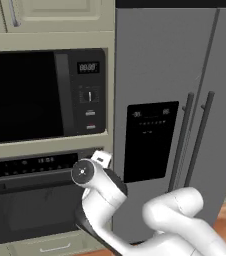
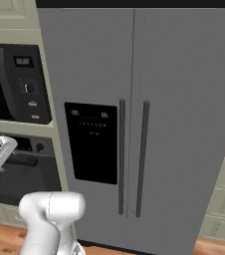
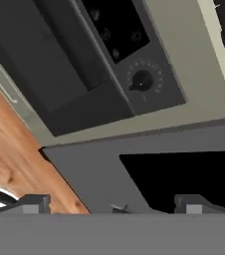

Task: Take the fish from the oven and place it on the plate on the counter.

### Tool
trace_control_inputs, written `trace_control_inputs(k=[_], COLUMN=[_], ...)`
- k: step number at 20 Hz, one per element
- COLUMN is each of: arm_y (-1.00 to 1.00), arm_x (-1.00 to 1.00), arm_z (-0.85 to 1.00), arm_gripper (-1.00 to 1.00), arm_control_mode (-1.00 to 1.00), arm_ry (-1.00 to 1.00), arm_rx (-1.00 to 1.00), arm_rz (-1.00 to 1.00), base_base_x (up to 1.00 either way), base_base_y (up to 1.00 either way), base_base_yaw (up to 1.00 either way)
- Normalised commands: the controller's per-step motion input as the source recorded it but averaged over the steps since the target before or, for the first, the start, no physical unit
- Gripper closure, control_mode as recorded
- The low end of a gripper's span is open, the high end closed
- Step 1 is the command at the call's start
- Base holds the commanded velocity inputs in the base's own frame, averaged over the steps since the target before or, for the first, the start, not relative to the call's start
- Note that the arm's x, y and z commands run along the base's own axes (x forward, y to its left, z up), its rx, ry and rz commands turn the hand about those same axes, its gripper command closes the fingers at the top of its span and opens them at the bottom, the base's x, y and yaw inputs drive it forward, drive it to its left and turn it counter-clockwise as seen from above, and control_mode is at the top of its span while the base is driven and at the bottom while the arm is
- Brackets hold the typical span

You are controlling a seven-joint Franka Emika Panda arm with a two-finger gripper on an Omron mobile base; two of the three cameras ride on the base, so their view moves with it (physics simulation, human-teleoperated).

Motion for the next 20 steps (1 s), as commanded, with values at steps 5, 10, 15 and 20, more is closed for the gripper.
trace_control_inputs(k=[5,10,15,20], arm_y=[1.0,1.0,0.8,0.13], arm_x=[0.0,0.0,0.0,0.1], arm_z=[-0.55,-0.64,-0.05,0.02], arm_gripper=[-1.0,-1.0,-1.0,-1.0], arm_control_mode=[-1.0,-1.0,-1.0,-1.0], arm_ry=[-0.05,0.02,0.1,-0.03], arm_rx=[-0.4,-0.23,-0.03,0.0], arm_rz=[0.11,0.25,0.48,0.16], base_base_x=[0.0,0.0,0.0,0.0], base_base_y=[0.0,0.0,0.0,0.0], base_base_yaw=[0.0,0.0,0.0,0.0])
